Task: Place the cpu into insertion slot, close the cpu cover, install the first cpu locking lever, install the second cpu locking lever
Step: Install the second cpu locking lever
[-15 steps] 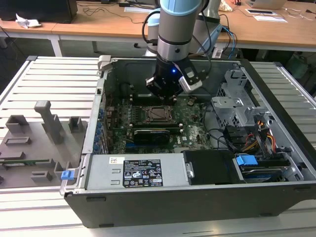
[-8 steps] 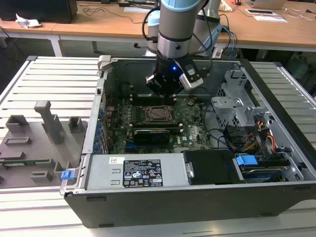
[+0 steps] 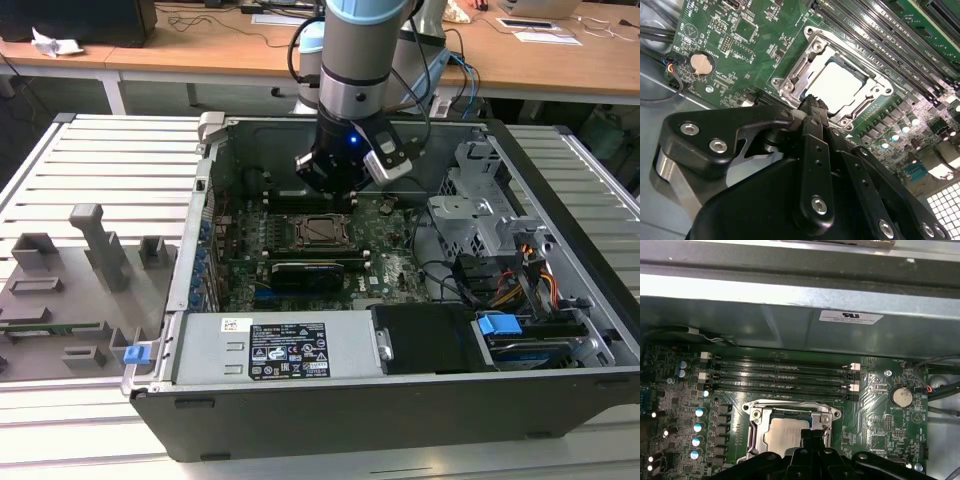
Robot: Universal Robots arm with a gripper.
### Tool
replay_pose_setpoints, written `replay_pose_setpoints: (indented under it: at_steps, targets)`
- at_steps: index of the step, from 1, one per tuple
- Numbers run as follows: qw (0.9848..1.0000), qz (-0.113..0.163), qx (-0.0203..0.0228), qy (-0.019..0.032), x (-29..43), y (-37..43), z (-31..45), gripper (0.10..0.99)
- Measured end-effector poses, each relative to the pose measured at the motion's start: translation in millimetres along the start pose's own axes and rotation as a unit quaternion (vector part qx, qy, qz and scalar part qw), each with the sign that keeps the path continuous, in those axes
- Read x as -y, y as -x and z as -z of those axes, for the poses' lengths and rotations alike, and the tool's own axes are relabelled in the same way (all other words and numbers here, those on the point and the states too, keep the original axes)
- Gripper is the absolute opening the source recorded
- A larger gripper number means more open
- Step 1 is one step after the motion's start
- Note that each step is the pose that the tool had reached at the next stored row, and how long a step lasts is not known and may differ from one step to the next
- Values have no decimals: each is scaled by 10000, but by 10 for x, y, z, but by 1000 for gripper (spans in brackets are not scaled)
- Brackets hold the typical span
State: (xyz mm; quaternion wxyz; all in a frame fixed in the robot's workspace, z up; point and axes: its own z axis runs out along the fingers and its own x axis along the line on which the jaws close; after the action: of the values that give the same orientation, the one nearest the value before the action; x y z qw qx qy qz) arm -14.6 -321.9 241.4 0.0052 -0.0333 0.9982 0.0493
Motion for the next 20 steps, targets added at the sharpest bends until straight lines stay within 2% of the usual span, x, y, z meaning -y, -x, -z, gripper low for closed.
replay_pose_setpoints:
  at_steps: [20]
  targets:
    - [10000, 0, 0, 0, 50, -3, 5, 106]
